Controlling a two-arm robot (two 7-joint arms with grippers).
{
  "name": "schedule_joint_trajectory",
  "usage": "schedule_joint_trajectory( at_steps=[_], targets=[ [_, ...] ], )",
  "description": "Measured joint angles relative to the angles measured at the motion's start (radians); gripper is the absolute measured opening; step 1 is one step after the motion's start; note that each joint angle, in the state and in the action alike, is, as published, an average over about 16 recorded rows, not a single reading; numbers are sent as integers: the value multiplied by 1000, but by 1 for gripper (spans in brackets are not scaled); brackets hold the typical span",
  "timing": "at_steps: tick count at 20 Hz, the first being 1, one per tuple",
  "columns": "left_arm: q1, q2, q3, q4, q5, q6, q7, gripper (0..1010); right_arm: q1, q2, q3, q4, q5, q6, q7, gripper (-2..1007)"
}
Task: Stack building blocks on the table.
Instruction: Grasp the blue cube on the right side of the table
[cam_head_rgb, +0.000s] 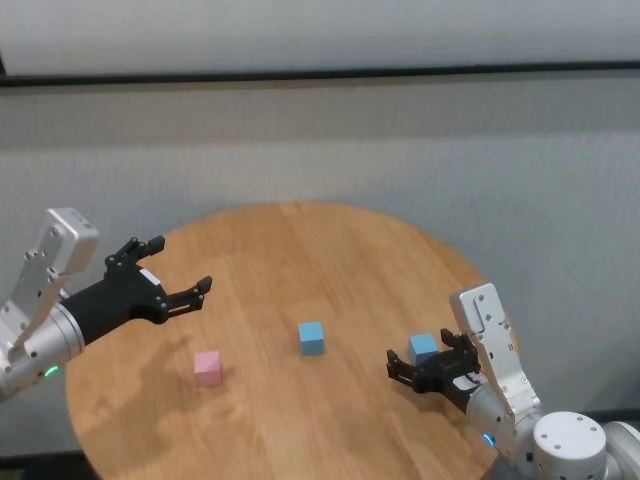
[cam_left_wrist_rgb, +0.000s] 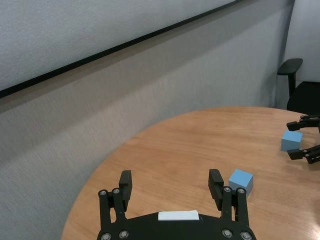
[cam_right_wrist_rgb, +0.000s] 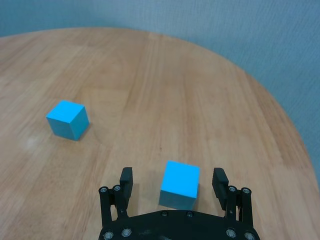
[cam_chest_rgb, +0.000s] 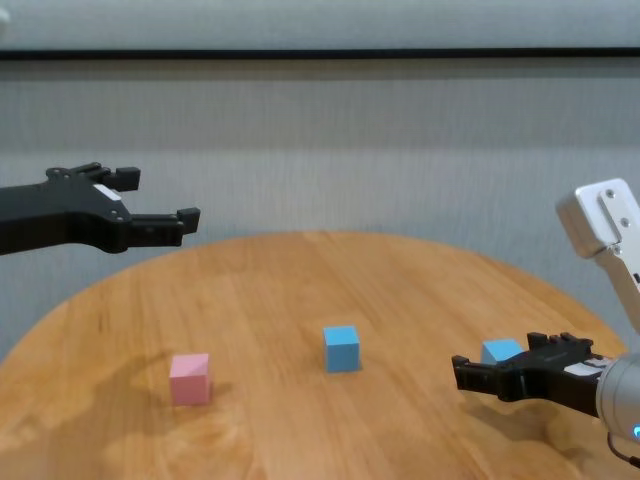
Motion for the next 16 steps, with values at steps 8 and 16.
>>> schedule_joint_trajectory(
  at_steps=[8,16],
  targets=[
    [0,0,0,0,0,0,0,1003,3,-10,10,12,-22,-6,1,1000],
    [0,0,0,0,0,0,0,1003,5,-20,24,20,-35,-9,10,908]
  ],
)
